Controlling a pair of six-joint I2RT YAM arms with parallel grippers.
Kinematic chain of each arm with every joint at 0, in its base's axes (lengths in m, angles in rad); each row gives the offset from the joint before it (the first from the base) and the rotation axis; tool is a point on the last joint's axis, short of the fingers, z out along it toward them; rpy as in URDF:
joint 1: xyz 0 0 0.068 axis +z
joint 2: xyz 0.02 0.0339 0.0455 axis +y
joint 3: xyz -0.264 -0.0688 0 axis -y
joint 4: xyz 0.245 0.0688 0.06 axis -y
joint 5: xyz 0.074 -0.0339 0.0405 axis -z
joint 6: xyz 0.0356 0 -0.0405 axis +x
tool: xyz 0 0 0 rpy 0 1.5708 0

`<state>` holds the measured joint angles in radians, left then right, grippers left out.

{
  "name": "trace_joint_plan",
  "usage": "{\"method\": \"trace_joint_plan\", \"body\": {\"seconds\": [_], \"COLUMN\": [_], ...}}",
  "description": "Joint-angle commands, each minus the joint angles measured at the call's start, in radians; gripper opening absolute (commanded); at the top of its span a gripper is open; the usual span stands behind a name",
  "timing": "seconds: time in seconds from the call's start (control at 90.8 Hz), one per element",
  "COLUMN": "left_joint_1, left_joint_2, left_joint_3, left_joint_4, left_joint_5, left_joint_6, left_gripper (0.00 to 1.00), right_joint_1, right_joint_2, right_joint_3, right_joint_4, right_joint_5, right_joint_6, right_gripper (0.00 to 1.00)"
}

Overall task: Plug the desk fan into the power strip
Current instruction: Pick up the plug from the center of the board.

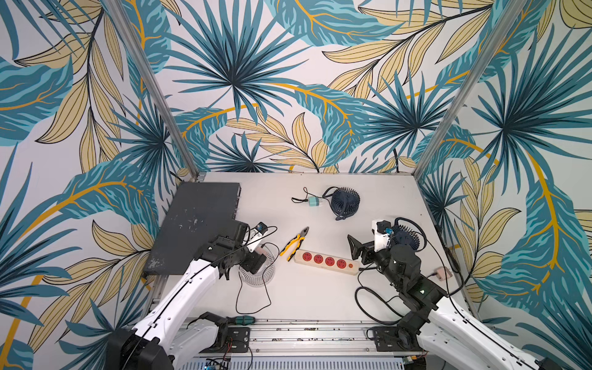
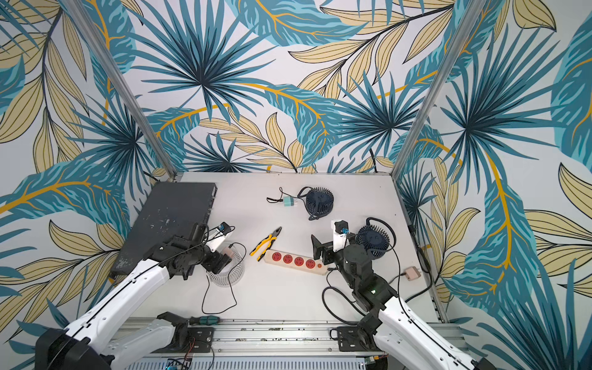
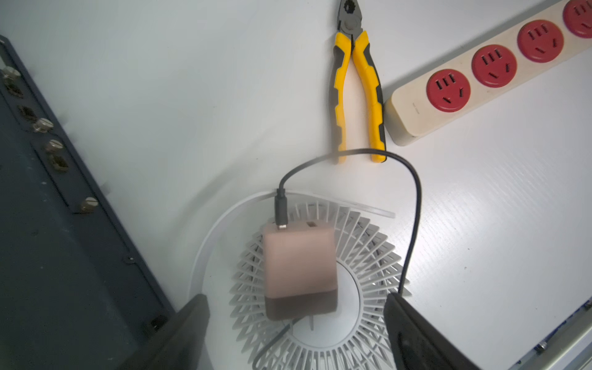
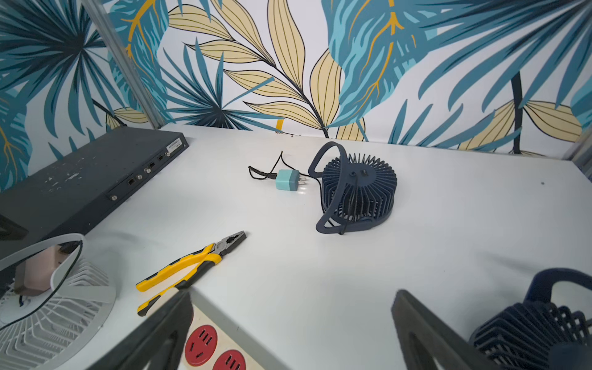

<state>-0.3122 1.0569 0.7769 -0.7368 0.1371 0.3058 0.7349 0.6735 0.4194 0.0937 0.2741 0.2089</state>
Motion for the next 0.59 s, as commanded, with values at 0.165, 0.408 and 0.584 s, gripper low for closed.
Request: {"method": "trace_joint_plan", "body": {"seconds": [0.165, 0.408, 0.584], "left_joint_1": [-0.014, -0.019, -0.027], "left_joint_2": [0.046, 0.087, 0.123], "left_joint_3": [-0.005, -0.005, -0.001], "left_joint_4": [0.03, 0.04, 0.041], "left_joint_5": [-0.046, -0.047, -0.042], "left_joint_6": [-0.006, -0.005, 0.002], "left_gripper": [0.77, 0.76, 0.65], "right_joint_1": [0.001, 0.001, 0.002], "right_joint_2": [-0.097, -0.128, -0.126], "right_joint_3": [-0.053, -0.06, -0.065], "right_joint_4": [0.032, 0.015, 0.021], "right_joint_5": [0.103, 0.122, 0.13], "right_joint_6": [0.136, 0.142, 0.155], "right_gripper": [1.0, 1.0, 1.0]}}
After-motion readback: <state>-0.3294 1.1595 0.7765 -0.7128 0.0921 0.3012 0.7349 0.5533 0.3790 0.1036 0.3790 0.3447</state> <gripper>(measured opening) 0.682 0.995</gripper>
